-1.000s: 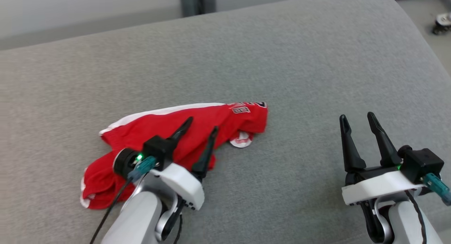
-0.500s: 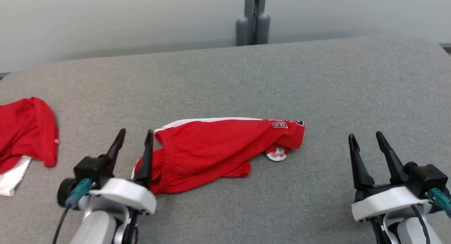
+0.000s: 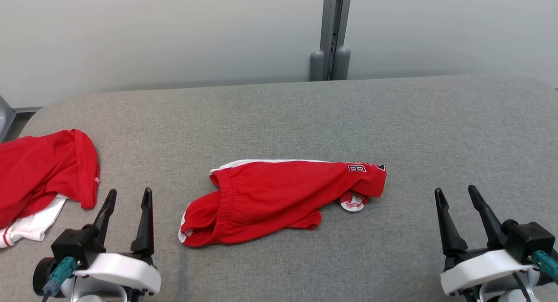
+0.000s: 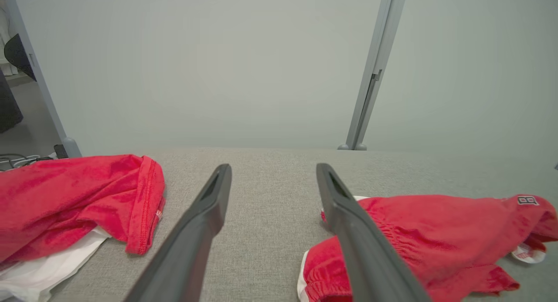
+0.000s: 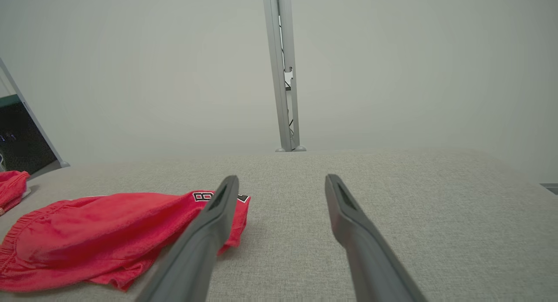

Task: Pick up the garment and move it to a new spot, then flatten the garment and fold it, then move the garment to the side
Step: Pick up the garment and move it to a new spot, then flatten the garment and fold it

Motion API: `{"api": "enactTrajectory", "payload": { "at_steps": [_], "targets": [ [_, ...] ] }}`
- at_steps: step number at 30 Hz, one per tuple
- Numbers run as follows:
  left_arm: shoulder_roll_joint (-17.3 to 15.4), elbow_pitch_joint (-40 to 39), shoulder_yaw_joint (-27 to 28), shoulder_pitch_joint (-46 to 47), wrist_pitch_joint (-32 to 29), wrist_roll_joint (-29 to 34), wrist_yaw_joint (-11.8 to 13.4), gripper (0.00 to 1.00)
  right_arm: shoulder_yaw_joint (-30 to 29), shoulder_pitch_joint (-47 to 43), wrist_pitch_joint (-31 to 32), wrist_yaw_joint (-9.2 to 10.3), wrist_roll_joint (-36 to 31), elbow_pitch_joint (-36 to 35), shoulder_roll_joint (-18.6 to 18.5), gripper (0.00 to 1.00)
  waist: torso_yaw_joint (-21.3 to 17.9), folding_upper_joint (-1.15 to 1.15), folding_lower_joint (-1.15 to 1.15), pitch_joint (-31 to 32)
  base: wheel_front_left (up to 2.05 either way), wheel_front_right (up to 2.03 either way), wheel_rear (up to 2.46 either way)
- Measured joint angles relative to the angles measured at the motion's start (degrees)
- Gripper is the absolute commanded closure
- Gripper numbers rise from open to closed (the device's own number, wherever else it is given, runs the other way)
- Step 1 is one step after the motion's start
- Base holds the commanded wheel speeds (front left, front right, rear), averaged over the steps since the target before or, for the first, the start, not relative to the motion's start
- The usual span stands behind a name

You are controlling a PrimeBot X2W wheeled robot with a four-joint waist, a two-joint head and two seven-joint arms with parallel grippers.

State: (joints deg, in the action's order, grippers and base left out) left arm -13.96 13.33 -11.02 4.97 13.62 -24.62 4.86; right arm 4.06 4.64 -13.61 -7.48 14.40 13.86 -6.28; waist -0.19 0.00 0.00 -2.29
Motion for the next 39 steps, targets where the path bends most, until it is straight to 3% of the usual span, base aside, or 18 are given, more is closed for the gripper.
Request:
{"api": "enactTrajectory", "payload": {
  "at_steps": [15,39],
  "targets": [
    [-1.3,-2.4,-0.2,-4.8,-1.8,-1.2,0.3,0.00,-0.6,-4.4,2.1,0.00,-0.6,-2.7,-0.3,0.00,-0.4,0.00,0.00,3.1,0.00,0.00,0.00],
    [-1.7,-2.8,-1.5,-5.4,-3.5,-1.8,1.3,0.00,-1.1,-5.3,2.5,0.00,-0.7,-3.7,1.0,0.00,-0.5,0.00,0.00,2.9,0.00,0.00,0.00]
  ]
}}
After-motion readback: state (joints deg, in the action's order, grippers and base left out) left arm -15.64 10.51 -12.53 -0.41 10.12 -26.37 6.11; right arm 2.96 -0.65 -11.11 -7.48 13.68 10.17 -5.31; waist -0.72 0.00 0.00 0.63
